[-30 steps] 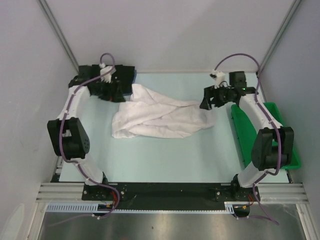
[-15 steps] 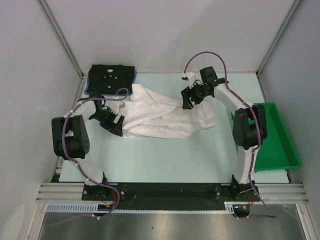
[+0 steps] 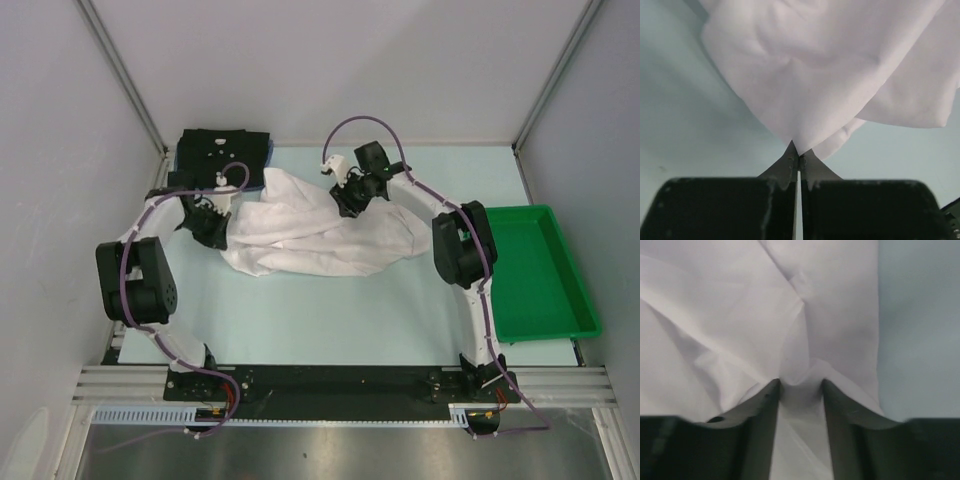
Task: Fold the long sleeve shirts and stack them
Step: Flatten the shirt out
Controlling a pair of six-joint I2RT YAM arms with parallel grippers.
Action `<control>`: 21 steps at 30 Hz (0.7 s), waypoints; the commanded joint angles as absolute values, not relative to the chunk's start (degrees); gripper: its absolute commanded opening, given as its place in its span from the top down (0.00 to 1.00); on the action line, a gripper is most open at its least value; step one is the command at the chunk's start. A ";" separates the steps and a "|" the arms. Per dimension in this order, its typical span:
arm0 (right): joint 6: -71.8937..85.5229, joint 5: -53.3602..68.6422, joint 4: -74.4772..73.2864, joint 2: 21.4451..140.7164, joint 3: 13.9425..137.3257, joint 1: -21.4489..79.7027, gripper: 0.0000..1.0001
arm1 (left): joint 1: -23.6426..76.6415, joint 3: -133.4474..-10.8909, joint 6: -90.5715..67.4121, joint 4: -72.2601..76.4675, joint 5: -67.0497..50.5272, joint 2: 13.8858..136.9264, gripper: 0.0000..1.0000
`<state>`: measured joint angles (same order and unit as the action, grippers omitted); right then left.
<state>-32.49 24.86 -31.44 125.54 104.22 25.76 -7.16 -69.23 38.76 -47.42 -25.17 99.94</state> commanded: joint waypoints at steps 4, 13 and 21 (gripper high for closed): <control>-32.52 17.23 -22.59 127.62 107.93 25.22 0.91 | -7.65 -82.59 33.41 -46.58 -29.17 92.20 1.00; -20.59 20.64 -16.27 117.34 103.19 20.31 1.00 | 10.56 -98.79 32.42 -49.39 -41.66 89.48 1.00; -11.34 26.28 -14.33 109.52 94.41 12.22 1.00 | 32.53 -89.23 40.88 -51.62 -42.10 89.39 0.46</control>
<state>-16.97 22.76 -17.87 114.72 97.93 15.33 33.50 -94.83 37.04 -48.69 -39.42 91.79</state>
